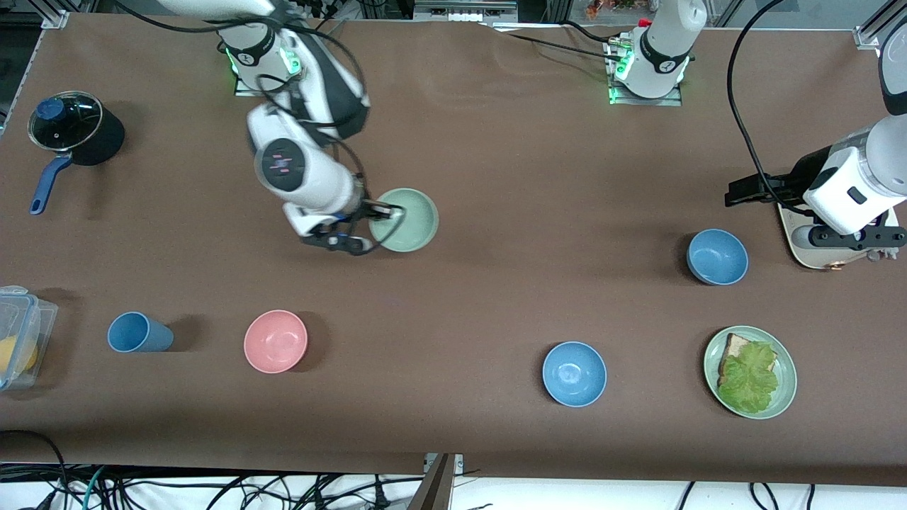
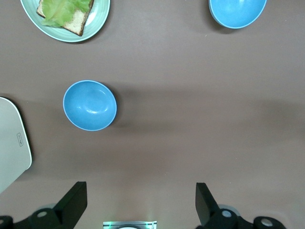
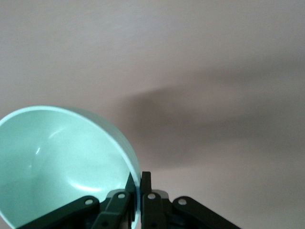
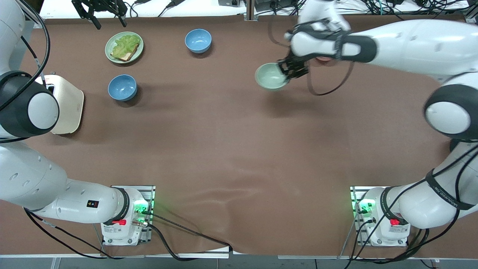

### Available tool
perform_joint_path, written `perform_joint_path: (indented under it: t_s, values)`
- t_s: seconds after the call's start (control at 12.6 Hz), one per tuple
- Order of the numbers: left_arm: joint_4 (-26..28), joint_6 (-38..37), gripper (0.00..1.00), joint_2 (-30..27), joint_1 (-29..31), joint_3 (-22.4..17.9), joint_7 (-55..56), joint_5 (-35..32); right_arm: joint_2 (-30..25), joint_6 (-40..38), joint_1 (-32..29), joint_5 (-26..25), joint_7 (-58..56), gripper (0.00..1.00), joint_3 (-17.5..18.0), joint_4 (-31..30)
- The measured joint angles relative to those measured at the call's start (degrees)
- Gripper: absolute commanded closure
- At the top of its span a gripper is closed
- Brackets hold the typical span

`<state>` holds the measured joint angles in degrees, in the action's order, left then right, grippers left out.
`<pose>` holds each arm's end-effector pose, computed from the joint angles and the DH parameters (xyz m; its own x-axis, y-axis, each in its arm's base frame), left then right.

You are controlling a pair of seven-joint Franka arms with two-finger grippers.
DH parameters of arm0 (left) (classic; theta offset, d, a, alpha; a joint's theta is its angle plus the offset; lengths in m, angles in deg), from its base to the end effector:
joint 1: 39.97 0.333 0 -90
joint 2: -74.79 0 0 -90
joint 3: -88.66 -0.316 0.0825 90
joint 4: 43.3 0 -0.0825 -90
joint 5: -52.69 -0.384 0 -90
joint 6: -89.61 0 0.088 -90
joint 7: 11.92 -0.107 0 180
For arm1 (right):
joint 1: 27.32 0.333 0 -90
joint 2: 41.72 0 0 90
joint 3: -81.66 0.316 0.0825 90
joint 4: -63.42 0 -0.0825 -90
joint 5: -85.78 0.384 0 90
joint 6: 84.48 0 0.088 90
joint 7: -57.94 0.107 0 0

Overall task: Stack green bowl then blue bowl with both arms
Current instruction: 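Grasp the green bowl rim and slide it toward the table middle, then release the green bowl and withdraw the right gripper while the left gripper reaches out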

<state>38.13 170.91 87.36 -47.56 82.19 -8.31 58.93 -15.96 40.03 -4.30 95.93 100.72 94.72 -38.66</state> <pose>0.5996 -0.0318 0.5564 0.9744 0.0300 -0.2228 0.0467 -0.9964 0.0701 0.5265 0.3776 0.3072 0.9531 -0.2201 -0.2078 -0.2499 -0.9596 -0.1296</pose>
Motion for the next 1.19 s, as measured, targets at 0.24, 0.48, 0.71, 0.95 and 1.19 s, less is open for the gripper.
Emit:
perform_joint_path:
  t_s: [0.24,0.48,0.71,0.95,1.19]
  values:
    - [0.00,1.44,0.00,0.23,0.05,-0.13,0.00,0.00,9.04,10.91,5.67,0.00,3.93,1.00,-0.03,1.57]
    - [0.11,2.04,0.00,0.76,0.15,-0.20,0.00,0.00,12.83,14.53,7.23,0.02,4.18,0.01,-0.08,2.75]
    - [1.09,2.12,0.00,0.87,0.67,-0.47,-0.22,-0.09,12.60,14.46,7.13,0.02,4.20,0.00,-0.45,4.06]
    - [5.74,6.42,0.00,0.99,1.33,-3.10,-5.03,-0.28,8.58,9.84,7.05,0.02,4.10,0.00,-2.93,5.68]
    - [12.40,14.53,0.00,1.42,3.47,-5.36,-9.62,-0.31,-0.72,-3.04,6.70,0.00,-0.14,0.00,-10.64,6.46]
